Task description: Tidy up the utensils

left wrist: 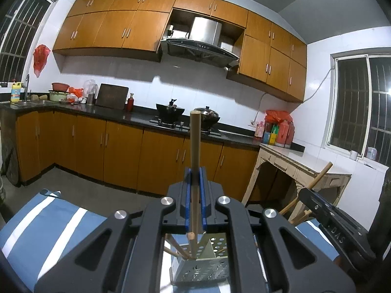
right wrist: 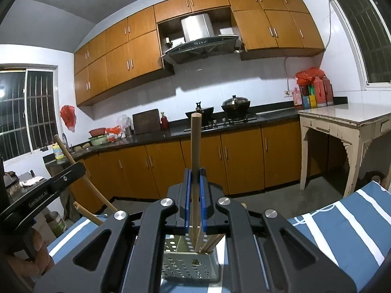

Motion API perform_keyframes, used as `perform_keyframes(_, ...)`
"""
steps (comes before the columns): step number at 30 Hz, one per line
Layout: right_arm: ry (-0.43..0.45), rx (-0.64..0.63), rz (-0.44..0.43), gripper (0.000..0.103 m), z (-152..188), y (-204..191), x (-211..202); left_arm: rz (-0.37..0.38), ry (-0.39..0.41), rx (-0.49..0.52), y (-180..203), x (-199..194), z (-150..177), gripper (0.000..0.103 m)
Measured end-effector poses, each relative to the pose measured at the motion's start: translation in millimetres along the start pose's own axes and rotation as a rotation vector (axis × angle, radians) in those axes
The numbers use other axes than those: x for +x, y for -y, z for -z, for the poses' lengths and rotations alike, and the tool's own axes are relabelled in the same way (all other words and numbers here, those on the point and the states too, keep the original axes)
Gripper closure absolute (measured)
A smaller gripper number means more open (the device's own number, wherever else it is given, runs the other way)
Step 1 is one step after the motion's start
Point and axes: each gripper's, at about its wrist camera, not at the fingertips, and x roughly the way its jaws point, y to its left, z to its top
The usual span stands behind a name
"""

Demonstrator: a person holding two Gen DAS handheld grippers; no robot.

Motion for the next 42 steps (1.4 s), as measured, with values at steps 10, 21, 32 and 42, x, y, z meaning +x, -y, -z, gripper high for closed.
perform_keyframes(10, -0.027, -0.023, 0.012, 0.095, 1.1, -2.3, 6.5, 0.005, -0.047, -0.009, -1.8, 10.3, 13.2, 0.095)
perform_keyframes(21, -0.039, -0.009, -0.013, 0.058, -4.7, -5.0, -7.4, 0.009, -0.085, -0.036, -5.8, 3.0, 13.1, 0.077)
perform_keyframes(32, -0.027, -0.037, 0.021, 0.038, -7.3, -1.8, -59.2, -0.027, -0.053, -0.033, -22.7, -56.1, 5.3, 0.065)
perform_keyframes(42, -0.172, -0.034, 0.108, 0.012, 29.9, 2.1, -92.5, -0.11, -0.106, -0.025, -51.2, -130.1, 40.7, 0.045)
